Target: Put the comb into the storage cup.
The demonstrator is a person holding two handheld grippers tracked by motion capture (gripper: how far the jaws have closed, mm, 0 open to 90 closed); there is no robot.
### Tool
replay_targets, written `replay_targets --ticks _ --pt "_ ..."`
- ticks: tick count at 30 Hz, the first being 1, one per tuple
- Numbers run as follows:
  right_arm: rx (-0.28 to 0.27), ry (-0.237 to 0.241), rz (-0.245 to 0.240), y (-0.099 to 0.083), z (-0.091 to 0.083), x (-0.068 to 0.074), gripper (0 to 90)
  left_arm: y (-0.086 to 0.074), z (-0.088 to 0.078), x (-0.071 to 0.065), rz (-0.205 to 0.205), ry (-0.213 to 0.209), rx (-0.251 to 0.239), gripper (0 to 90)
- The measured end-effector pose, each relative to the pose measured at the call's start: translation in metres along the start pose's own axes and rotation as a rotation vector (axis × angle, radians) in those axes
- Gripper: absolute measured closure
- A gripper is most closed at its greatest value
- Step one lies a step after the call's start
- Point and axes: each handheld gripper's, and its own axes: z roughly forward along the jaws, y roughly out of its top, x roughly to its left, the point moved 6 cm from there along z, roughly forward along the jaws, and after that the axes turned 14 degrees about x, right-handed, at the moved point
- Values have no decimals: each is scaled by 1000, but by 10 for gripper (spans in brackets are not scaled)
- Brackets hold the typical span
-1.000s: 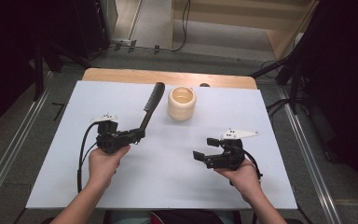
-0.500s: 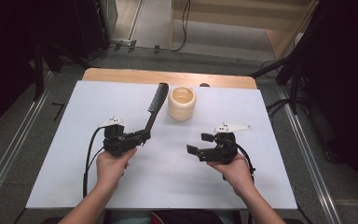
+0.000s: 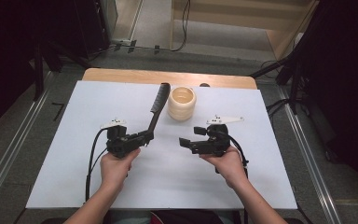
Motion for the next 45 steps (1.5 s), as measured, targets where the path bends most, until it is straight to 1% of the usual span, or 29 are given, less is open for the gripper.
replay_targets --ticks 3,9,11,12,14,18,24,27,29,36,39,41,42,45 --pt "-4 7 6 5 2 1 131 -1 2 -1 8 -1 1 727" --pt "-22 5 -2 15 6 1 136 0 2 -3 15 2 -31 728" --pt "-22 6 -2 18 8 1 136 0 3 -3 9 1 -35 727" --pt "-24 -3 -8 19 9 0 136 0 4 -3 8 3 -36 727" --pt "-21 -12 -15 22 10 1 135 1 5 -3 -1 -6 -42 728" --pt "-23 5 -9 27 14 3 136 0 6 -3 3 5 -42 728" --pt "-30 13 5 36 20 3 136 -2 9 -5 14 13 -53 728" --pt "-33 14 6 39 23 2 136 -2 10 -7 13 14 -73 727" --pt "-32 15 12 41 25 2 136 -2 10 -8 18 7 -82 727" --pt "-33 19 21 47 30 2 136 -3 12 -11 36 20 -98 727" --pt "-41 22 18 50 32 3 136 -4 14 -14 43 -4 -102 727" --pt "-53 26 13 52 33 4 136 -4 16 -15 50 1 -101 727" --pt "-53 27 15 52 34 5 136 -5 16 -16 52 -5 -99 727" --pt "-55 30 15 53 37 5 136 -5 17 -18 63 -1 -112 727"
